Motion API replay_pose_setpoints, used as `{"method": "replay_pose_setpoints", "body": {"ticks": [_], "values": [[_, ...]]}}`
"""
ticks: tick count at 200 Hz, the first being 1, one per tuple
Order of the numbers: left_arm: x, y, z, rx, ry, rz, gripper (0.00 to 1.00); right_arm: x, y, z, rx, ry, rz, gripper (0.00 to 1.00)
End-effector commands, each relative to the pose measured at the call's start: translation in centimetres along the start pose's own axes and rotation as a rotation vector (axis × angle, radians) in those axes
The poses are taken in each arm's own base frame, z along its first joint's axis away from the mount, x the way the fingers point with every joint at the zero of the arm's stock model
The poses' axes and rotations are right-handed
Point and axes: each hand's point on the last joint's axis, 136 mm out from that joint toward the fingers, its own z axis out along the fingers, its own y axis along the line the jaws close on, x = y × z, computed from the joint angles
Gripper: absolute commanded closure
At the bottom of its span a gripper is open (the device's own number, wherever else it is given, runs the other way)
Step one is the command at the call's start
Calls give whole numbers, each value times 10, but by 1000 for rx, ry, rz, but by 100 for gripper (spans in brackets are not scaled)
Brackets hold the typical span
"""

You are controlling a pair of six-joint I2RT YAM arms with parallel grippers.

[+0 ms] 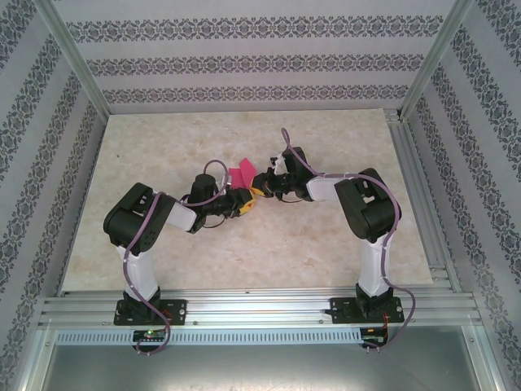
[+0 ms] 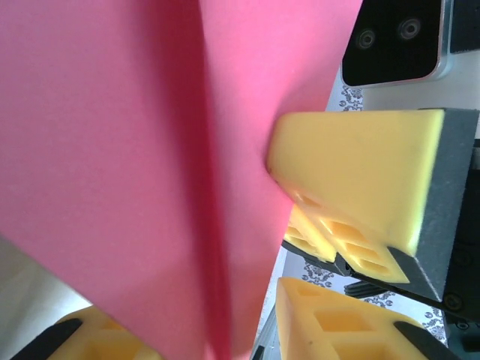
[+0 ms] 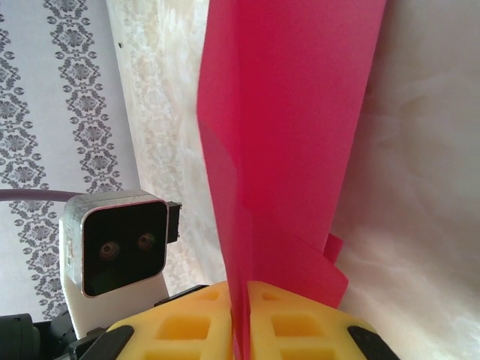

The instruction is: Fold a paper plane with a square sheet of paper (pick it up from the middle)

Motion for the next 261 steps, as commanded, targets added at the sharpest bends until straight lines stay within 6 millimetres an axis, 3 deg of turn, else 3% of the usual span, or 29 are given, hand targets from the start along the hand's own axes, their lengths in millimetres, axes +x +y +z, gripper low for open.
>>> {"method": "replay_pose_setpoints", "body": {"ticks": [1, 33, 67, 113, 142, 170, 197, 240, 261], "values": [[2, -10, 5, 41, 8, 49, 68, -3, 3, 4, -1, 3, -36, 87], [1, -8, 4, 33, 3, 40, 76, -3, 4, 3, 2, 2, -41, 88], [1, -8, 5, 30, 7, 44, 78, -5, 4, 2, 6, -2, -43, 87], [3, -9, 5, -2, 24, 84, 85, -6, 5, -1, 12, -5, -47, 79], [4, -9, 2, -63, 35, 134, 89, -11, 9, -15, 36, -30, -64, 74], [3, -8, -5, -169, 38, 212, 92, -16, 3, -46, 118, -87, -84, 70], [-2, -13, -30, -386, 26, 388, 94, -21, -10, -92, 225, -184, -103, 67], [-15, -8, -101, -1080, 0, 809, 97, -26, -31, -169, 424, -326, -127, 65], [-17, -9, -117, -1300, 21, 960, 98, -26, -36, -197, 467, -372, -125, 64]]}}
